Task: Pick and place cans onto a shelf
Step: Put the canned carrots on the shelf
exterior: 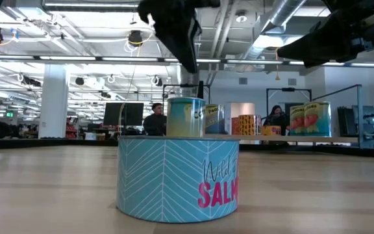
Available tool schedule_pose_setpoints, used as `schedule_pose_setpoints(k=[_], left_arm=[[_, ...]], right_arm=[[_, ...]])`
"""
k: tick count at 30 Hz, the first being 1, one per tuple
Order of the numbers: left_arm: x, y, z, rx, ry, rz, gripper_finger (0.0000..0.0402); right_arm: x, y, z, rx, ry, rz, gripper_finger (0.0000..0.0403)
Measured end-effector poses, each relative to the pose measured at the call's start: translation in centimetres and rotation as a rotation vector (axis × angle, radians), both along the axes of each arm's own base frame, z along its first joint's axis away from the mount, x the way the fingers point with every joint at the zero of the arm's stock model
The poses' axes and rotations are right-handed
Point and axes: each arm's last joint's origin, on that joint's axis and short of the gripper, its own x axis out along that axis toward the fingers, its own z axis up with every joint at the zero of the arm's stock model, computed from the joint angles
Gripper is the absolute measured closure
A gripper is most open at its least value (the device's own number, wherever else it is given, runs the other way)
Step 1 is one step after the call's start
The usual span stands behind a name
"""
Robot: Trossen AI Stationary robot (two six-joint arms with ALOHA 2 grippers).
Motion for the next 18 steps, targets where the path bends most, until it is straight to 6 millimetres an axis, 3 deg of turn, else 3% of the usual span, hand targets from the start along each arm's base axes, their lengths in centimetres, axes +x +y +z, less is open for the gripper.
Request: schedule_pose_setpoints(k=[4,8,14,18], left_arm=[[-0.8,-0.8,1.0,-0.008,-0.023,-0.009,0.0315],[-2.3,-1.7,1.5,-0.042,-0.14,-0.019,0.0344],[-6.7,-1.3,0.1,-0.121,-0.309,0.018,0.0396],[-10.1,-0.6,-1.4,-0.184,-0.473,0.019,0.0396]], right_arm=[[0.0,0.0,-0.1,-0.003,0.006,0.003,0.0393],[-0.2,0.3,-0.1,-0.002,0.01,0.016,0.0393],[-0.2,0.5,0.0,0.026,-0.003,0.019,0.0393],[0.3,0.4,0.5,0.019,-0.013,0.011,0.0393]])
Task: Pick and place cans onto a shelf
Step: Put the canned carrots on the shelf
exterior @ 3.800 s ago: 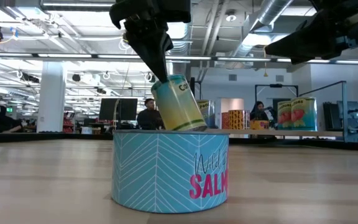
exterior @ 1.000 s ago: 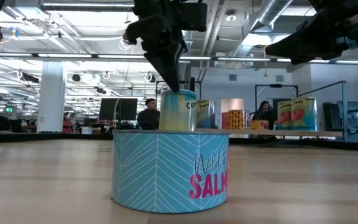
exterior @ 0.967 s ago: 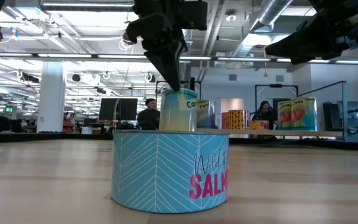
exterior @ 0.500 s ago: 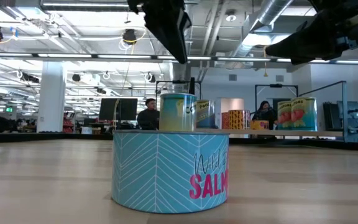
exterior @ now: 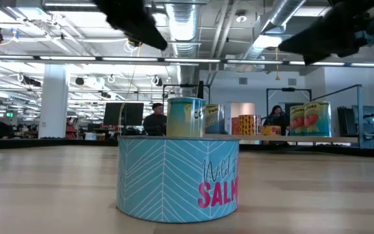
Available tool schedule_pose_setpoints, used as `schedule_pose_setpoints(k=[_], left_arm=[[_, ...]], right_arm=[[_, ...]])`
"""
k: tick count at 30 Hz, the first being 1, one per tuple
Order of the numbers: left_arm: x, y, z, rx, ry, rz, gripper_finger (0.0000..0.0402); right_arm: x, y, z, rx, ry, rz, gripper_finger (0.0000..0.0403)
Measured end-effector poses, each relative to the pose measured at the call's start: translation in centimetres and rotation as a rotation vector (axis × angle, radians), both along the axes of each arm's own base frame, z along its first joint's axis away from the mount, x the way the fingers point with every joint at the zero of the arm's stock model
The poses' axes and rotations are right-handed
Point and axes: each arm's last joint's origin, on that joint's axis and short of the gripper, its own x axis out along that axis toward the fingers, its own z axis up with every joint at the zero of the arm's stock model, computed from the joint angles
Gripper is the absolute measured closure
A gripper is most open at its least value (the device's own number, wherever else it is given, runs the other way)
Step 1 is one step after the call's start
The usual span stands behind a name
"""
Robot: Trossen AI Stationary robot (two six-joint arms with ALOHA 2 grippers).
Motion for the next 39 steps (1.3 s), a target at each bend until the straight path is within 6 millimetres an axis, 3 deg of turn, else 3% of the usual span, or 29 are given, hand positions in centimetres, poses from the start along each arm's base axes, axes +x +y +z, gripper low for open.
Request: schedule_pose_setpoints(k=[11,18,26,33,39], left_arm=[[-7.4,2.0,-4.1,-0.064,-0.408,-0.017,0.0401],[-10.0,3.5,-6.1,-0.054,-0.521,0.027,0.0401],[-10.3,4.5,-6.5,-0.032,-0.513,0.074,0.0401],[-10.3,4.5,-6.6,-0.009,-0.509,0.07,0.0401],[-10.4,4.5,-6.7,-0.005,-0.501,0.068,0.0401]], right_arm=[[5.5,-0.7,2.6,-0.105,0.079,0.103,0.0393],[8.9,-1.6,4.1,-0.093,0.19,0.11,0.0381],[12.2,-2.5,4.4,-0.119,0.366,0.062,0.0312],[15.0,-3.0,3.5,-0.211,0.499,0.067,0.0242],[16.4,-3.8,2.3,-0.313,0.613,0.09,0.0228]])
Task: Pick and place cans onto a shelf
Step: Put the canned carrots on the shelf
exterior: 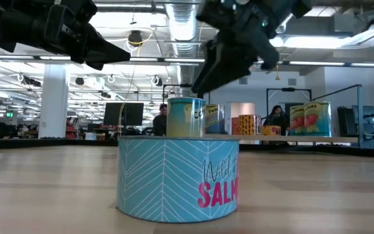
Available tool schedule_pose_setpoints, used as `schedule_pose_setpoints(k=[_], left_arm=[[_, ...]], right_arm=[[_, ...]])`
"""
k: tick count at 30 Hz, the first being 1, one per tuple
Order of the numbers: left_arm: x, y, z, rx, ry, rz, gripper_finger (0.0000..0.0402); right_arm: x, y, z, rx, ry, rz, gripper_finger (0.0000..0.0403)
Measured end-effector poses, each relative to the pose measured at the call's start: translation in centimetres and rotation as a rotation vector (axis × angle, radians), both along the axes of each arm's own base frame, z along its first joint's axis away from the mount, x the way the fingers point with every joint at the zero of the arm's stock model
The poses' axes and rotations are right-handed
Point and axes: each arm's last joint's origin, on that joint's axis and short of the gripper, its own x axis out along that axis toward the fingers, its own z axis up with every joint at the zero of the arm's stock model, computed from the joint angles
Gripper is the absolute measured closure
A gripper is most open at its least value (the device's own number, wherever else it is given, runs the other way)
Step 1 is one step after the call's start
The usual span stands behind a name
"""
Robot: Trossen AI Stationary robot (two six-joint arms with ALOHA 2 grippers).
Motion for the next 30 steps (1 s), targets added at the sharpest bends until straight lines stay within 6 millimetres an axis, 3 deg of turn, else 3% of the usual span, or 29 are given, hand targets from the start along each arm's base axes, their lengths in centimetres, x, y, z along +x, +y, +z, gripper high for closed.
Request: schedule_pose_setpoints(k=[7,17,20,27,30], left_arm=[[0.0,0.0,-0.1,0.001,0.01,0.0,0.0401],[0.0,0.0,-0.2,0.001,0.018,0.0,0.0401],[0.0,0.0,-0.2,-0.002,0.018,0.001,0.0401],[0.0,0.0,-0.2,-0.003,0.018,0.001,0.0401],[0.0,0.0,-0.2,-0.003,0.018,0.001,0.0401]], right_arm=[[1.2,-0.8,-1.1,-0.039,0.073,-0.004,0.0268],[0.8,-1.6,-0.5,-0.031,0.089,-0.028,0.0369],[0.2,-1.6,0.3,-0.014,0.086,-0.041,0.0395],[-3.0,-1.4,4.4,0.023,0.061,-0.151,0.0396],[-4.5,-2.3,6.1,-0.013,0.036,-0.249,0.0398]])
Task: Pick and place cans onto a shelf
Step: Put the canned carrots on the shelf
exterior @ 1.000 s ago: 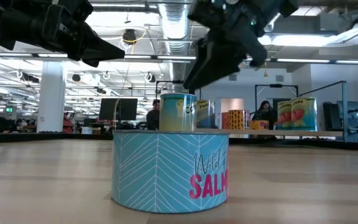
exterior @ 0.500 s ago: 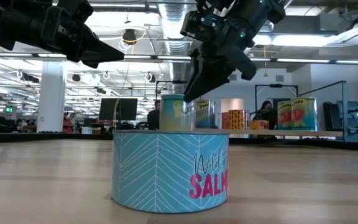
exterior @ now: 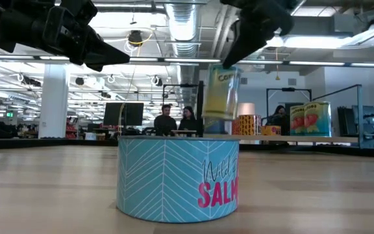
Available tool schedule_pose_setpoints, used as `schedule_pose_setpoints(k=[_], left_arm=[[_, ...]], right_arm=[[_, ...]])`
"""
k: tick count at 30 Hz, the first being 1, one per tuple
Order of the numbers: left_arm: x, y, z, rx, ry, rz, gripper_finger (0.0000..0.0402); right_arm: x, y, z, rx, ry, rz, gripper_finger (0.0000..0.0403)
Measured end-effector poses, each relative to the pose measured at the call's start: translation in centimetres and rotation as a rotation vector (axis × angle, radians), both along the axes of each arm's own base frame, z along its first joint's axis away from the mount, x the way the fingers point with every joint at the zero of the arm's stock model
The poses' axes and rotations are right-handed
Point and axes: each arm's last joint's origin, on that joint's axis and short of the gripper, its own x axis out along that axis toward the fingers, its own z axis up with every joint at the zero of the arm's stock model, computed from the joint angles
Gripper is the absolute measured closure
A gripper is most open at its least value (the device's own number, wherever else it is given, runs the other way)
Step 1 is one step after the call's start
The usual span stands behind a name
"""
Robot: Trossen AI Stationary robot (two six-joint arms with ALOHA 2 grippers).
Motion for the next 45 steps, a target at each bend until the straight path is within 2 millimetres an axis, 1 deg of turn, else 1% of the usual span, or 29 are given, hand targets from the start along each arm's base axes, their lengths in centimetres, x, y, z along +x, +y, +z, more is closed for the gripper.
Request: schedule_pose_setpoints(k=[3,7,9,13,18,23,30,33,40,45], left_arm=[[0.0,0.0,0.0,0.0,0.0,0.0,0.0401],[0.0,0.0,0.0,-0.005,-0.004,0.001,0.0401],[0.0,0.0,0.0,-0.01,-0.004,0.002,0.0401],[0.0,0.0,0.0,-0.01,-0.004,0.002,0.0401],[0.0,0.0,0.0,-0.009,-0.002,0.002,0.0401],[0.0,0.0,0.0,-0.008,-0.003,0.002,0.0401],[0.0,0.0,0.0,-0.008,-0.002,0.001,0.0401],[0.0,0.0,0.0,-0.008,-0.002,0.001,0.0401],[0.0,0.0,0.0,-0.008,-0.002,0.001,0.0401],[0.0,0.0,0.0,-0.008,-0.002,0.001,0.0401]], right_arm=[[-0.9,-2.2,1.0,-0.016,-0.015,-0.105,0.0396],[-1.2,-6.0,1.2,-0.04,-0.004,-0.2,0.0399],[-1.1,-8.0,0.8,-0.055,0.021,-0.234,0.0399],[-0.7,-11.2,-0.4,-0.035,0.059,-0.228,0.0396],[0.0,-13.8,-2.0,-0.065,0.093,-0.224,0.0398],[0.5,-15.2,-2.5,-0.053,0.058,-0.21,0.0396],[0.4,-16.2,-2.5,-0.052,0.045,-0.204,0.0392],[0.2,-16.5,-2.5,-0.052,0.044,-0.213,0.0382],[0.1,-17.1,-2.4,-0.07,0.039,-0.214,0.0342],[0.0,-17.4,-2.4,-0.075,0.028,-0.222,0.0328]])
